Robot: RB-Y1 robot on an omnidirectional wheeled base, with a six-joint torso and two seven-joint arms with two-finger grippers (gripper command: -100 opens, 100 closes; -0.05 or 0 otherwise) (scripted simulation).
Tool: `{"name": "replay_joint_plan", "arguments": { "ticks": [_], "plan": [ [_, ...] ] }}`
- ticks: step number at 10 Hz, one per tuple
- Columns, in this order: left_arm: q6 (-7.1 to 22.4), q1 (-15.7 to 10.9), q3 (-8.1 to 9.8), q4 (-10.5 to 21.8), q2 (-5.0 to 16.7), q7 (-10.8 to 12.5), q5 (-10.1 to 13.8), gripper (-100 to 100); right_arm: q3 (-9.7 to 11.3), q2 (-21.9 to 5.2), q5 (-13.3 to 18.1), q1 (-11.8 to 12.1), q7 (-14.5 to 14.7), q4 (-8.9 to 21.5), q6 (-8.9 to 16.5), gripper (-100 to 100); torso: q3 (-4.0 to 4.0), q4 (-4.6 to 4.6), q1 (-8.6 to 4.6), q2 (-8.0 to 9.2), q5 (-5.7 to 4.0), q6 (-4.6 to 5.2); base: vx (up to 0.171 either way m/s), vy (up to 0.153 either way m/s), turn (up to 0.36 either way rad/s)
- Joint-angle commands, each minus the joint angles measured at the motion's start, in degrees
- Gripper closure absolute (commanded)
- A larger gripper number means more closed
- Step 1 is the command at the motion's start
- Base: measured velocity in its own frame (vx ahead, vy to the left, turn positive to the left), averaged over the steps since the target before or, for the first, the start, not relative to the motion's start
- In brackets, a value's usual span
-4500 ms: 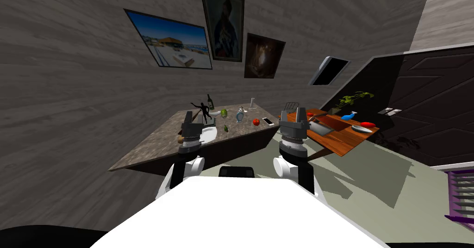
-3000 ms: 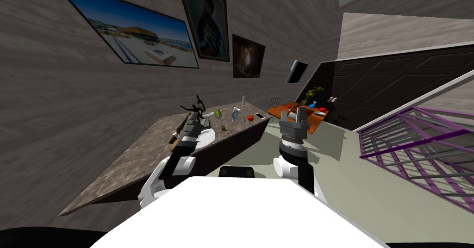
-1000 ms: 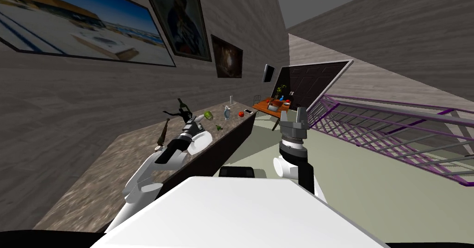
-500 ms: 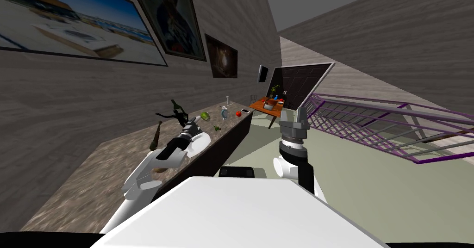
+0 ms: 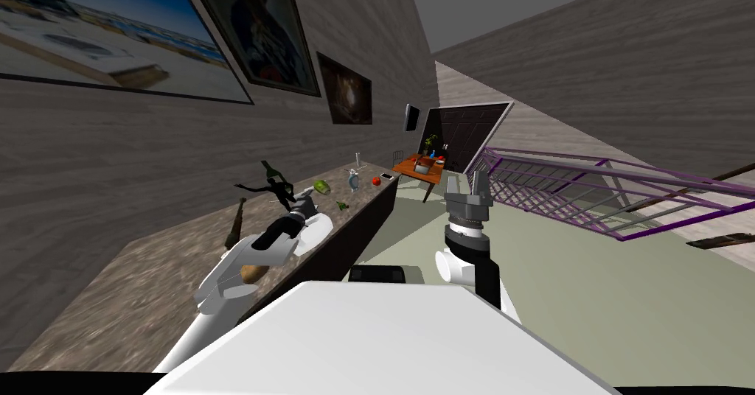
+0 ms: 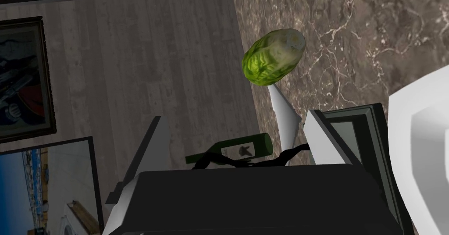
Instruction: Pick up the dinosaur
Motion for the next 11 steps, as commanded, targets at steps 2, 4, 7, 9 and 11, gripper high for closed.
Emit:
{"name": "replay_joint_plan", "arguments": {
  "ticks": [2, 4, 7, 9, 11],
  "plan": [
    [3.9, -0.9, -0.30, 0.2, 0.6, 0.3, 0.7, -100, 0.0, 0.0, 0.0, 0.0, 0.0, 0.0, 0.0, 0, -0.01, 0.00, 0.00, -0.02, 0.00, 0.03, 0.003, 0.018, -0.104],
    [6.7, -1.5, -0.64, 0.3, 1.1, 0.5, 1.3, -100, 0.0, 0.0, 0.0, 0.0, 0.0, 0.0, 0.0, 0, -0.02, -0.01, -0.01, -0.04, -0.01, 0.03, 0.006, 0.016, -0.117],
    [11.7, -2.7, -1.49, 0.4, 1.9, 0.7, 2.5, -100, 0.0, 0.0, 0.0, 0.0, 0.0, 0.0, 0.0, 0, -0.03, -0.01, -0.02, -0.05, -0.01, -0.01, 0.012, 0.014, -0.114],
    [14.3, -3.2, -1.98, 0.5, 2.2, 0.8, 3.2, -100, 0.0, 0.0, 0.0, 0.0, 0.0, 0.0, 0.0, 0, -0.04, -0.02, -0.03, -0.06, -0.01, -0.01, 0.012, 0.013, -0.104],
    [16.9, -3.8, -2.50, 0.6, 2.5, 0.8, 3.8, -100, 0.0, 0.0, 0.0, 0.0, 0.0, 0.0, 0.0, 0, -0.04, -0.02, -0.04, -0.06, -0.01, -0.01, 0.016, 0.012, -0.092]
  ]
}}
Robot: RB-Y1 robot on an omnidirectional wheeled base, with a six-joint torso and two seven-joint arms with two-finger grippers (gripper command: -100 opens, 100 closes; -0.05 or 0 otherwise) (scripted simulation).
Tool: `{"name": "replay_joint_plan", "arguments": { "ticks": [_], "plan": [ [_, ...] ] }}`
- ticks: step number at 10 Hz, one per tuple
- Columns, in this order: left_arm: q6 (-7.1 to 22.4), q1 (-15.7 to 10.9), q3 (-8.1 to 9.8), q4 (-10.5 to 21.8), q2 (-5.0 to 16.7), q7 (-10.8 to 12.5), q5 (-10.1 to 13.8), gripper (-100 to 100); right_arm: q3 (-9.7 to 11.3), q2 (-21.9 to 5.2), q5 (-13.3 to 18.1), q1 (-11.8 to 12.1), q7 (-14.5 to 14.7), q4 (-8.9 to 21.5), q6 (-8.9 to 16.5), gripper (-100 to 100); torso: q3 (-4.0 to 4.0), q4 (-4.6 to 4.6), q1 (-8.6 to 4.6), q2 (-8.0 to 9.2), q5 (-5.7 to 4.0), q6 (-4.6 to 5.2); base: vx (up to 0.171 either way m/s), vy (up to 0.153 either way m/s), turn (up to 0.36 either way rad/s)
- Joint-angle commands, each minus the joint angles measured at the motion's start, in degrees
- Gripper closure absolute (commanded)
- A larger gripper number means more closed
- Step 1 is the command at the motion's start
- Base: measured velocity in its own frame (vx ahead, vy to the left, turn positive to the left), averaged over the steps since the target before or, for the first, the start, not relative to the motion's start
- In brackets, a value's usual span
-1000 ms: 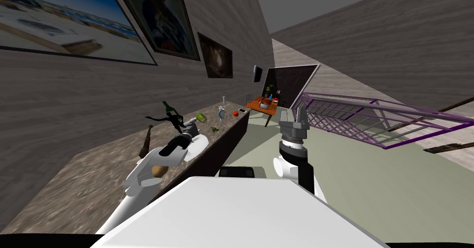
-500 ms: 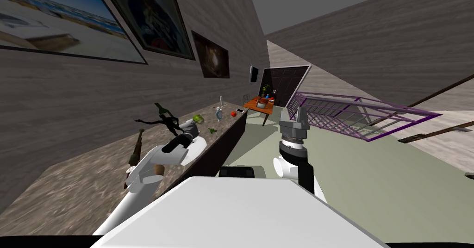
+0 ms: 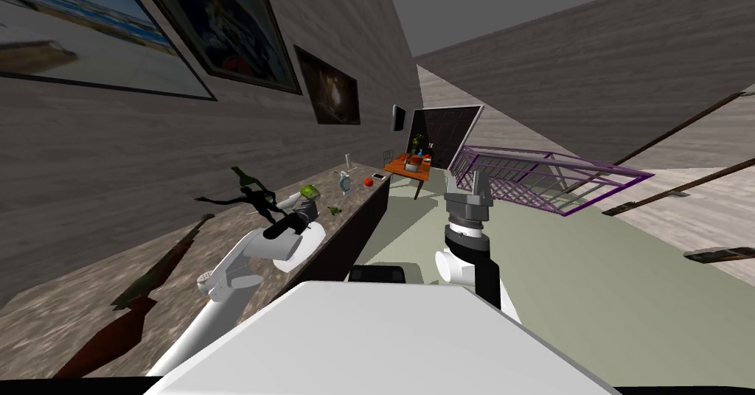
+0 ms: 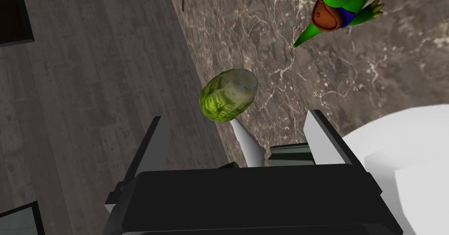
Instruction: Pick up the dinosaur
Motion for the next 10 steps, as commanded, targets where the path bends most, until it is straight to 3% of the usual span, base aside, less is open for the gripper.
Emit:
{"name": "replay_joint_plan", "arguments": {
  "ticks": [1, 5, 6, 10],
  "plan": [
    [1.6, -0.3, -0.19, 0.1, 0.2, 0.0, 0.5, -100, 0.0, 0.0, 0.0, 0.0, 0.0, 0.0, 0.0, 0, 0.00, 0.00, 0.00, 0.00, 0.00, 0.00, 0.016, 0.011, -0.066],
    [8.3, -1.8, -1.74, 0.4, 1.0, 0.0, 2.3, -100, 0.0, 0.0, 0.0, 0.0, 0.0, 0.0, 0.0, 0, -0.01, 0.00, 0.02, -0.01, 0.01, -0.04, 0.019, 0.013, -0.125],
    [8.4, -1.8, -1.74, 0.4, 1.0, 0.0, 2.3, -100, 0.0, 0.0, 0.0, 0.0, 0.0, 0.0, 0.0, 0, 0.00, 0.00, 0.00, 0.00, 0.00, -0.01, 0.013, 0.009, -0.052],
    [14.1, -2.8, -3.10, 0.9, 1.6, 0.0, 3.8, -100, 0.0, 0.0, 0.0, 0.0, 0.0, 0.0, 0.0, 0, 0.01, 0.00, 0.00, 0.02, 0.00, -0.04, 0.013, 0.011, -0.100]
  ]
}}
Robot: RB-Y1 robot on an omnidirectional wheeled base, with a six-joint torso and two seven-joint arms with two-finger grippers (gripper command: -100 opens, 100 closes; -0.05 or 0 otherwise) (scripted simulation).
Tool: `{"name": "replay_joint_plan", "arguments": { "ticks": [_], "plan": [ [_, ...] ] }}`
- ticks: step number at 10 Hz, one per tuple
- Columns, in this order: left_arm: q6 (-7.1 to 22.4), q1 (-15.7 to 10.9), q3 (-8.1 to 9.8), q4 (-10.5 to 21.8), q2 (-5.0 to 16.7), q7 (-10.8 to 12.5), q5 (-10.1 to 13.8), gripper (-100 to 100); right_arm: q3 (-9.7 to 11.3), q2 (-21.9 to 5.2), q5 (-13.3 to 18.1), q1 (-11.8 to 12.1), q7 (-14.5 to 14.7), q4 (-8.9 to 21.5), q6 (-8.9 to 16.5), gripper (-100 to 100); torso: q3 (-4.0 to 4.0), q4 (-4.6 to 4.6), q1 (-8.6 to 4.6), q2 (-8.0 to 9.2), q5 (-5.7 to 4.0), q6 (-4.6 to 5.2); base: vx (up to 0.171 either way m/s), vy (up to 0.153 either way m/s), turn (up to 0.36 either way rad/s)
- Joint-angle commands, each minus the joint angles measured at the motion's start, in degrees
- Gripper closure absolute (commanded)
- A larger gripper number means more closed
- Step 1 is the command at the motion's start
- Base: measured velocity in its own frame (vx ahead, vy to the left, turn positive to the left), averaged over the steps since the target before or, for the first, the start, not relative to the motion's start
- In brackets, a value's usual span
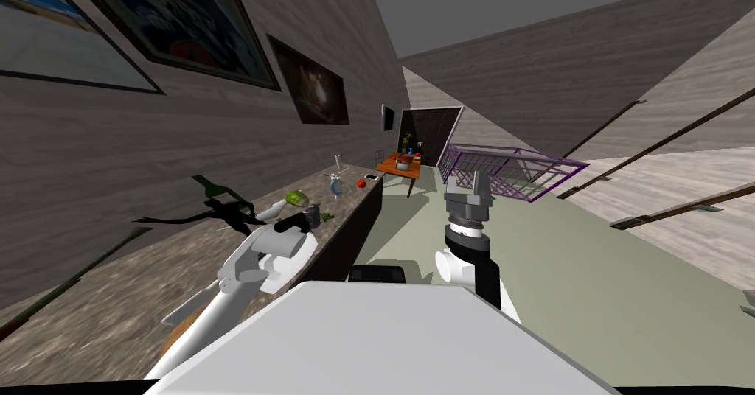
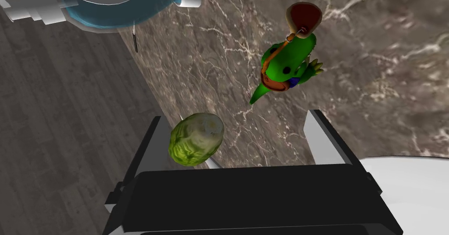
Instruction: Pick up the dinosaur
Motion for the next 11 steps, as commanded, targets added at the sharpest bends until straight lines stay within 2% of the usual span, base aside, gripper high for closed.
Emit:
{"name": "replay_joint_plan", "arguments": {
  "ticks": [1, 5, 6, 7, 8, 10, 11],
  "plan": [
    [2.9, -0.6, -0.53, 0.2, 0.3, 0.1, 0.8, -100, 0.0, 0.0, 0.0, 0.0, 0.0, 0.0, 0.0, 0, 0.00, 0.00, 0.00, 0.00, 0.00, 0.00, 0.014, 0.013, -0.135],
    [7.5, -0.3, -2.12, 1.6, 0.4, 0.3, 2.1, -100, 0.0, 0.0, 0.0, 0.0, 0.0, 0.0, 0.0, 0, -0.02, -0.01, 0.00, -0.04, 0.00, -0.02, 0.024, 0.013, -0.093],
    [6.7, -0.5, -1.82, 1.2, 0.4, 0.2, 1.9, -100, 0.0, 0.0, 0.0, 0.0, 0.0, 0.0, 0.0, 0, -0.04, -0.01, 0.00, -0.06, 0.00, -0.02, 0.016, 0.005, -0.014],
    [6.9, -0.4, -1.84, 1.2, 0.5, 0.2, 2.0, 0, 0.0, 0.0, 0.0, 0.0, 0.0, 0.0, 0.0, 0, -0.02, -0.01, -0.02, -0.03, -0.01, -0.03, 0.000, 0.000, 0.000],
    [5.5, -0.9, -1.83, 3.1, 0.0, -0.3, 1.7, -100, 0.0, 0.0, 0.0, 0.0, 0.0, 0.0, 0.0, 0, 0.01, 0.00, -0.04, 0.02, -0.01, -0.03, 0.008, 0.002, -0.018],
    [3.8, -1.5, -1.82, 5.3, -0.6, -0.9, 1.5, -100, 0.0, 0.0, 0.0, 0.0, 0.0, 0.0, 0.0, 0, 0.00, 0.00, -0.04, 0.00, -0.01, -0.03, 0.013, 0.001, -0.013],
    [4.5, -1.2, -1.84, 4.5, -0.4, -0.6, 1.5, -100, 0.0, 0.0, 0.0, 0.0, 0.0, 0.0, 0.0, 0, -0.01, 0.00, -0.04, -0.01, -0.01, -0.03, 0.007, 0.001, -0.002]
  ]
}}
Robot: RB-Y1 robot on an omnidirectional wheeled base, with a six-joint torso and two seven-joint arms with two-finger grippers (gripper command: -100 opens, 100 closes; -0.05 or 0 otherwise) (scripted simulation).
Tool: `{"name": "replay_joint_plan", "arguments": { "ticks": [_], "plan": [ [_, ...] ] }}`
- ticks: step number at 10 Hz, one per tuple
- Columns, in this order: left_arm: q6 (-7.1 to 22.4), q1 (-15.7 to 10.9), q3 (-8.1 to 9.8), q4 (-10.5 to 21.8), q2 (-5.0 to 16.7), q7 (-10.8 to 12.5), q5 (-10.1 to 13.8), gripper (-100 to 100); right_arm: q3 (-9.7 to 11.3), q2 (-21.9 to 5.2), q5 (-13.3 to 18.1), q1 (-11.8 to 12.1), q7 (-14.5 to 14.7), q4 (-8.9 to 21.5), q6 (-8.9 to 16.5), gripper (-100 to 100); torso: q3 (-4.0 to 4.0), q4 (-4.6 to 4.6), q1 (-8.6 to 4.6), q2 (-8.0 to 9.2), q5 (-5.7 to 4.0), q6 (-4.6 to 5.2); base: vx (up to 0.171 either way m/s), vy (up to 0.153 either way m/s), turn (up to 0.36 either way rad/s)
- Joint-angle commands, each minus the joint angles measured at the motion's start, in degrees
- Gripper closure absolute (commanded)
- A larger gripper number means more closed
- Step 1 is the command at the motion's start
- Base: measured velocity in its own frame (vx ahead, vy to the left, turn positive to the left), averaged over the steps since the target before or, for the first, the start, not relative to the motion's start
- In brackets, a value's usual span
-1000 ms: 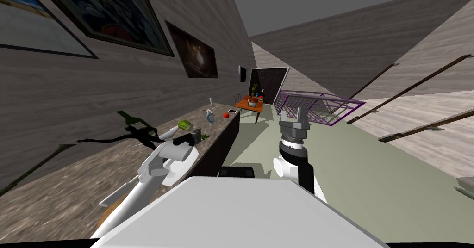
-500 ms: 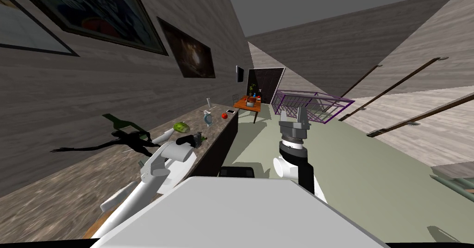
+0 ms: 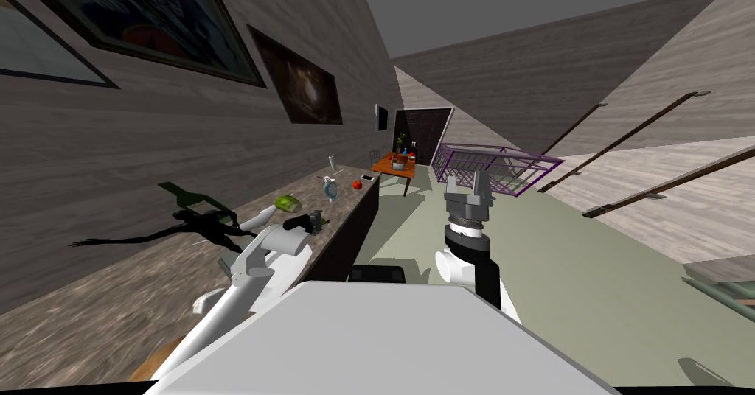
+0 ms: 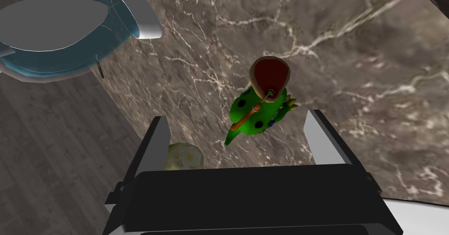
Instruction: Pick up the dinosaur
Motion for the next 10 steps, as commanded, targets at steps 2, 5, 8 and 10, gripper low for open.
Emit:
{"name": "replay_joint_plan", "arguments": {
  "ticks": [2, 5, 8, 10],
  "plan": [
    [0.0, 0.0, -0.01, 0.0, 0.0, 0.0, 0.0, 100, 0.0, 0.0, 0.0, 0.0, 0.0, 0.0, 0.0, 0, 0.02, 0.02, 0.00, 0.02, -0.01, 0.01, 0.000, 0.000, 0.000],
    [0.0, 0.0, 0.01, 0.0, 0.0, 0.0, 0.0, 100, 0.0, 0.0, 0.0, 0.0, 0.0, 0.0, 0.0, 0, 0.03, 0.01, 0.00, 0.05, 0.02, -0.01, 0.000, 0.000, 0.000],
    [2.3, 0.7, 0.00, -2.9, 0.8, 0.8, 0.4, 100, 0.0, 0.0, 0.0, 0.0, 0.0, 0.0, 0.0, 0, 0.07, 0.03, -0.02, 0.11, 0.00, -0.02, -0.008, -0.001, 0.014],
    [1.8, 0.6, 0.06, -2.5, 0.7, 0.6, 0.4, 0, 0.0, 0.0, 0.0, 0.0, 0.0, 0.0, 0.0, 0, 0.07, 0.03, -0.01, 0.12, 0.01, -0.01, -0.004, -0.001, 0.003]
  ]
}}
